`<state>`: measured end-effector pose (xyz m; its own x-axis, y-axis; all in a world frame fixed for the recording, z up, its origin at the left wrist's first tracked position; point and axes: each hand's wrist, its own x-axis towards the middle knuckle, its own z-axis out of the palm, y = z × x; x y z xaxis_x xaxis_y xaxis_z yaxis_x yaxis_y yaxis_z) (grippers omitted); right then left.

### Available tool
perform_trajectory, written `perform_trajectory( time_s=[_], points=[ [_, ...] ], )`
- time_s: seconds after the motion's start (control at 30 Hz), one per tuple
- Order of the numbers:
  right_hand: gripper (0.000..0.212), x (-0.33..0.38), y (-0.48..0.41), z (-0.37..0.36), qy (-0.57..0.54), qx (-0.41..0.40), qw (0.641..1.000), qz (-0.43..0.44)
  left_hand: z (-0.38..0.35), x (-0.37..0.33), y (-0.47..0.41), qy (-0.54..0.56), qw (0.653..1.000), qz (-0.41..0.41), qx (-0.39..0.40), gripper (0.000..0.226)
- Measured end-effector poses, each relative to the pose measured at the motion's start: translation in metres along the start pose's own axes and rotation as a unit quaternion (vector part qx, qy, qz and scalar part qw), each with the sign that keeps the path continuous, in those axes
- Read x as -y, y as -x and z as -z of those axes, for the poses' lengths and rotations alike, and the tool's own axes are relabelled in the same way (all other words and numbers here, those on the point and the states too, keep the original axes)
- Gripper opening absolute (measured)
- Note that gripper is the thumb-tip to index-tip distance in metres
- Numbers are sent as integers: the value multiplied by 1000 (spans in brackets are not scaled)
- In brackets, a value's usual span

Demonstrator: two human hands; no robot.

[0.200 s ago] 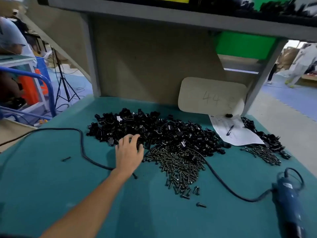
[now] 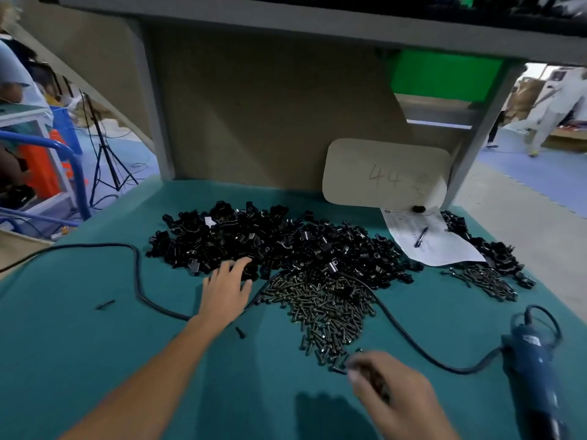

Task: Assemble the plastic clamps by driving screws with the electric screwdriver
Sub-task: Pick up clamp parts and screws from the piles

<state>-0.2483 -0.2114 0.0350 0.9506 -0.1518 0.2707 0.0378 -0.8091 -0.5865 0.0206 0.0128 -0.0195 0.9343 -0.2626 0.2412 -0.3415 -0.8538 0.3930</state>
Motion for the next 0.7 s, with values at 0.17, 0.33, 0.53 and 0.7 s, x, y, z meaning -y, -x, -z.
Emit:
perform_trajectory(
  time_s=[0.17, 0.33, 0.53, 0.7],
  points=[
    [30, -18, -151, -14, 103, 27, 994, 7, -3, 7, -3, 90, 995, 11, -49, 23],
    [60, -54, -215, -38, 256, 146, 955, -26, -3, 9, 3, 154, 984, 17, -82, 36],
    [36, -55, -215, -31, 264, 105, 957, -56, 7, 3, 6, 209, 966, 37, -148, 52],
    [36, 6, -160, -24, -19, 39, 994, -100, 28, -1, 1, 304, 940, 58, -145, 60]
  ],
)
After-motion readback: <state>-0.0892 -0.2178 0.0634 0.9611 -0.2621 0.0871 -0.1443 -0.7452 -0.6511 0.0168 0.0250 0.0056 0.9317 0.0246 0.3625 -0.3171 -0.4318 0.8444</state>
